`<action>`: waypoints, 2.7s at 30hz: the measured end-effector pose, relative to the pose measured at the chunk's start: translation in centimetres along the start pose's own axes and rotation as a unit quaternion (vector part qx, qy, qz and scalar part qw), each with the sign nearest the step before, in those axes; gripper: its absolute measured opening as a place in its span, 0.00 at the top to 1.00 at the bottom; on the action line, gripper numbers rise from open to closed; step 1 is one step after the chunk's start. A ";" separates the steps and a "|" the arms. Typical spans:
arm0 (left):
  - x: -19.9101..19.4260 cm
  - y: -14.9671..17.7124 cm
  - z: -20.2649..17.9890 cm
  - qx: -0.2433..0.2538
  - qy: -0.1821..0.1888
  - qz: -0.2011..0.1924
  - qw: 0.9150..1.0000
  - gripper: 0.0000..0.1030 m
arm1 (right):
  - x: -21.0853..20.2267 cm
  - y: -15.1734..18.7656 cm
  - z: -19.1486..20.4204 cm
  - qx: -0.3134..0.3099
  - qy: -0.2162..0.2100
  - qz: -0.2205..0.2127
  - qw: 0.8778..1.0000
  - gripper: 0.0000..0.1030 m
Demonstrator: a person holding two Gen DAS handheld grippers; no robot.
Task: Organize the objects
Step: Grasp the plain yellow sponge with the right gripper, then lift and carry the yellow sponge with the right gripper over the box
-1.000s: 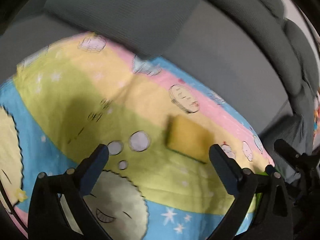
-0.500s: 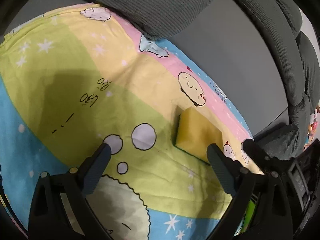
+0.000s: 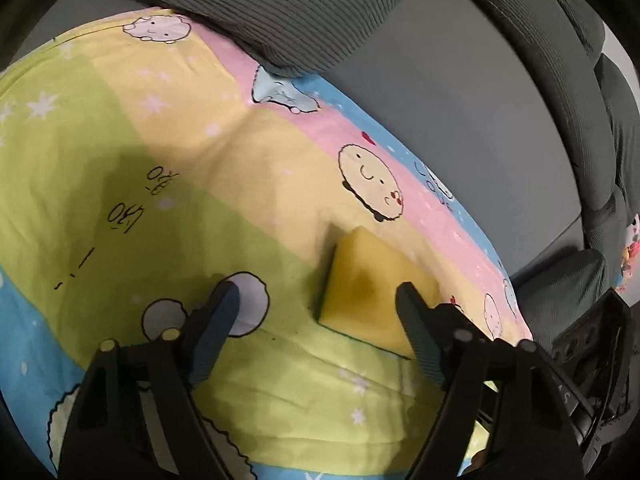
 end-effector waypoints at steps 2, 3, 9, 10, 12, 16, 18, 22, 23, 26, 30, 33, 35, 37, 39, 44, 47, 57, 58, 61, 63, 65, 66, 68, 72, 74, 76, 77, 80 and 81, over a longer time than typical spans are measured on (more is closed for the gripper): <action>0.2 -0.1 0.2 0.003 -0.002 0.003 1.000 0.41 | 0.2 0.1 0.2 -0.004 -0.001 0.000 1.000 0.45; 0.1 -0.1 0.3 0.001 0.002 0.004 1.000 0.42 | 0.3 0.2 0.4 -0.007 -0.001 0.000 1.000 0.47; 0.4 0.3 -0.5 0.005 0.008 0.013 1.000 0.52 | 0.4 0.5 0.4 -0.004 -0.001 0.000 1.000 0.51; 0.5 0.4 -0.8 0.016 0.005 0.013 1.000 0.52 | 0.4 0.5 0.4 -0.004 -0.001 0.000 1.000 0.52; 0.8 0.8 -1.3 0.028 0.011 0.020 0.999 0.62 | 0.4 0.6 0.4 -0.006 -0.004 0.004 1.000 0.56; 1.8 1.3 -1.3 0.015 0.036 0.043 0.998 0.66 | 0.2 0.5 0.2 -0.009 0.002 0.005 1.000 0.58; 1.8 1.3 -1.3 0.015 0.039 0.045 0.998 0.66 | 0.1 0.5 0.0 -0.004 -0.006 0.007 1.000 0.58; 1.5 1.5 -1.7 0.027 0.034 0.044 0.998 0.66 | -0.1 0.6 0.2 -0.005 -0.005 0.007 1.000 0.58; 1.4 1.5 -1.7 0.031 0.031 0.043 0.998 0.67 | -0.1 0.6 0.3 -0.007 -0.003 0.007 1.000 0.58; 1.1 1.7 -2.2 0.039 0.031 0.043 0.998 0.67 | -0.5 0.6 0.6 -0.012 0.003 0.006 1.000 0.58; 0.5 2.0 -3.4 0.058 0.036 0.038 0.997 0.67 | -1.7 0.6 0.1 0.008 0.000 0.003 1.000 0.58; -0.4 2.5 -4.6 0.075 0.045 0.032 0.996 0.67 | -3.1 0.6 0.0 0.012 0.000 -0.011 1.000 0.58; -1.1 2.8 -5.8 0.089 0.055 0.025 0.994 0.67 | -4.2 0.5 -0.1 0.016 0.001 -0.022 1.000 0.58; -2.0 3.0 -6.7 0.098 0.065 0.018 0.993 0.67 | -5.6 0.5 -0.1 0.021 -0.001 -0.038 0.999 0.58; -3.0 3.3 -7.8 0.112 0.075 0.010 0.991 0.67 | -7.1 0.5 -0.1 0.027 -0.003 -0.052 0.998 0.58; -6.1 4.7 -10.3 0.159 0.093 -0.021 0.983 0.67 | -10.7 0.8 0.6 0.023 -0.004 -0.092 0.996 0.58; -8.1 5.4 -11.6 0.173 0.119 -0.040 0.977 0.65 | -13.2 1.0 1.2 0.018 -0.007 -0.124 0.992 0.58; -10.7 8.7 -15.1 0.235 0.172 -0.040 0.956 0.65 | -19.3 2.0 1.0 0.014 0.028 -0.188 0.982 0.58; -10.7 9.2 -15.7 0.245 0.178 -0.037 0.952 0.65 | -19.9 2.2 0.7 0.016 0.034 -0.194 0.980 0.58; -10.7 10.4 -16.6 0.263 0.188 -0.031 0.946 0.65 | -21.9 2.9 0.1 0.017 0.060 -0.215 0.975 0.58; -10.8 11.2 -17.5 0.276 0.199 -0.026 0.940 0.65 | -22.8 3.3 -0.3 0.025 0.069 -0.224 0.972 0.58; -10.8 11.9 -18.0 0.285 0.208 -0.019 0.936 0.64 | -24.0 3.7 -0.8 0.032 0.085 -0.231 0.969 0.58; -10.7 12.4 -18.4 0.292 0.212 -0.014 0.933 0.64 | -24.4 3.9 -1.0 0.033 0.093 -0.231 0.968 0.58; -10.6 12.9 -18.6 0.293 0.222 -0.007 0.930 0.64 | -25.2 4.2 -1.2 0.036 0.114 -0.237 0.964 0.58; -10.6 14.1 -19.5 0.310 0.235 0.006 0.921 0.63 | -26.3 5.2 -2.4 0.054 0.120 -0.248 0.960 0.58; -10.4 14.9 -19.8 0.320 0.235 0.007 0.918 0.62 | -26.9 5.5 -3.0 0.065 0.121 -0.250 0.958 0.58; -10.0 15.7 -20.3 0.331 0.231 0.013 0.915 0.62 | -27.2 5.7 -3.7 0.074 0.128 -0.253 0.956 0.58; -9.7 16.0 -20.5 0.335 0.229 0.016 0.914 0.62 | -27.3 5.9 -4.0 0.077 0.131 -0.253 0.955 0.58; -9.4 16.8 -21.0 0.343 0.231 0.021 0.910 0.60 | -27.8 6.2 -5.0 0.088 0.132 -0.251 0.955 0.58; -9.4 17.1 -21.4 0.346 0.234 0.024 0.908 0.60 | -28.1 6.3 -5.3 0.090 0.131 -0.252 0.954 0.58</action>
Point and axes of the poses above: each gripper's, at about its wrist camera, not at the fingertips, and x roughly the way its jaws point, z to its left, y to its underside, the point moved 4 cm from there along x, roughly the way its jaws point, and after that the axes turned 5 degrees about -x, right-handed, at the moved point
